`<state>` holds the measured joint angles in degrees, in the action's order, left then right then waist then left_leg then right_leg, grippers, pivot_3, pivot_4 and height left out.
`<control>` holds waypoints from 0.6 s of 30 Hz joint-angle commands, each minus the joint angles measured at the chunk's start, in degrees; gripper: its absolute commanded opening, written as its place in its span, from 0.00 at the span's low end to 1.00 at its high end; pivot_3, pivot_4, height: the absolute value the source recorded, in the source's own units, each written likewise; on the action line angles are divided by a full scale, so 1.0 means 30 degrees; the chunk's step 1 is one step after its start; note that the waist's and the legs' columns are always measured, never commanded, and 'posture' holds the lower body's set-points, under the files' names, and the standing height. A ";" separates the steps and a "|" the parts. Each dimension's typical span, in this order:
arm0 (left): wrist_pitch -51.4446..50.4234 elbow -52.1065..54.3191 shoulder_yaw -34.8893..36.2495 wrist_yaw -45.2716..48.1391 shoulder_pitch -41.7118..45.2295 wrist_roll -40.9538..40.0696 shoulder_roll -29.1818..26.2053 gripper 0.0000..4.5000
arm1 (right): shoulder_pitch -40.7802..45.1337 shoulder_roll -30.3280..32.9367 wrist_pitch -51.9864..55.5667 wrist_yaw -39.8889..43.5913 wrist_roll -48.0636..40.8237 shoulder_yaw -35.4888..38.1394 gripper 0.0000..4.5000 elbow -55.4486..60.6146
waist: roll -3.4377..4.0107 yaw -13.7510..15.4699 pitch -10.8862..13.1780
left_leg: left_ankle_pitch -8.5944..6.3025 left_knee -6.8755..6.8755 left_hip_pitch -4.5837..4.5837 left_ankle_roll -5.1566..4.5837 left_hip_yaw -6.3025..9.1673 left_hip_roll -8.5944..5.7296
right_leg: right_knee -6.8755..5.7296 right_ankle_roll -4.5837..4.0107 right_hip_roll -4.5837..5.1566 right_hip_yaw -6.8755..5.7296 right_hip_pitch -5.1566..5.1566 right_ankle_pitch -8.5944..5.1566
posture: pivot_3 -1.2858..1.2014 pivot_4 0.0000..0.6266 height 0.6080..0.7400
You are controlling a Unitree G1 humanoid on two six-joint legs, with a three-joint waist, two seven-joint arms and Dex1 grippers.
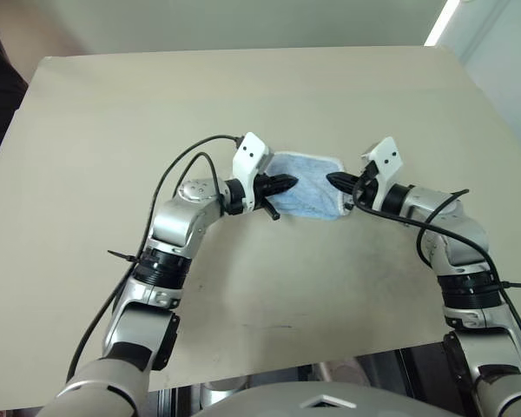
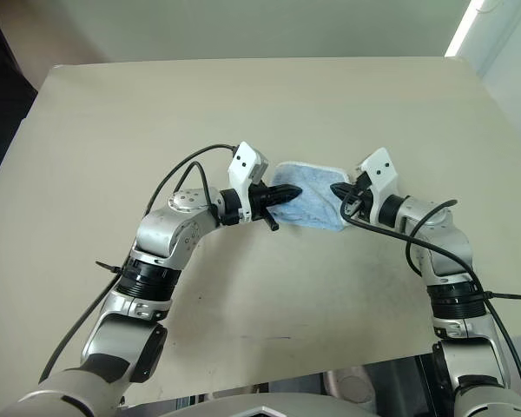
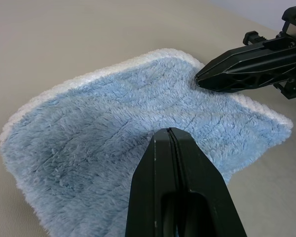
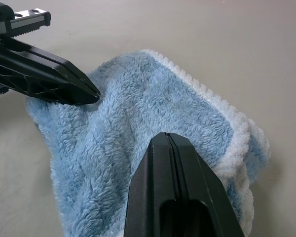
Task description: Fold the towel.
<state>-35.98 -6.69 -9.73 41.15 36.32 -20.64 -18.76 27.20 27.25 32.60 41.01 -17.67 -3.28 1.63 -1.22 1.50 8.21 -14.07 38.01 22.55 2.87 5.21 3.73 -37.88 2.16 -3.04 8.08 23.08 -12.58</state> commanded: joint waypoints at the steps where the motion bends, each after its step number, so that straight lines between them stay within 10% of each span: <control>1: 0.0394 0.0382 0.0284 0.0158 0.0170 0.0067 0.0157 0.01 | 0.0291 0.0017 -0.0386 -0.0055 -0.0003 0.0327 0.00 0.0299 | 0.0000 0.0000 0.0000 | 0.0000 0.0000 0.0000 0.0000 0.0000 0.0000 | 0.0000 0.0000 0.0000 0.0000 0.0000 0.0000 | 0.52 0.24 1.00; 18: 0.1791 -0.1517 -0.0922 -0.1379 -0.1344 0.3206 0.0579 0.01 | -0.0527 -0.1025 -0.1098 -0.1363 0.2431 -0.1225 0.00 -0.1851 | 0.0062 -0.0100 -0.0069 | -0.0067 -0.0023 -0.0185 -0.0120 0.0070 -0.0020 | 0.0006 -0.0220 0.0032 0.0017 -0.0201 -0.0118 | 0.52 0.24 1.00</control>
<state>-30.15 -11.12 -13.41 37.05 32.89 -10.87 -17.43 25.59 24.24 29.79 37.30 -10.57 -7.65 -4.32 -1.03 1.20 8.00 -14.27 37.94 22.00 2.52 5.42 3.66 -37.86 1.49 -2.95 8.12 22.48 -12.93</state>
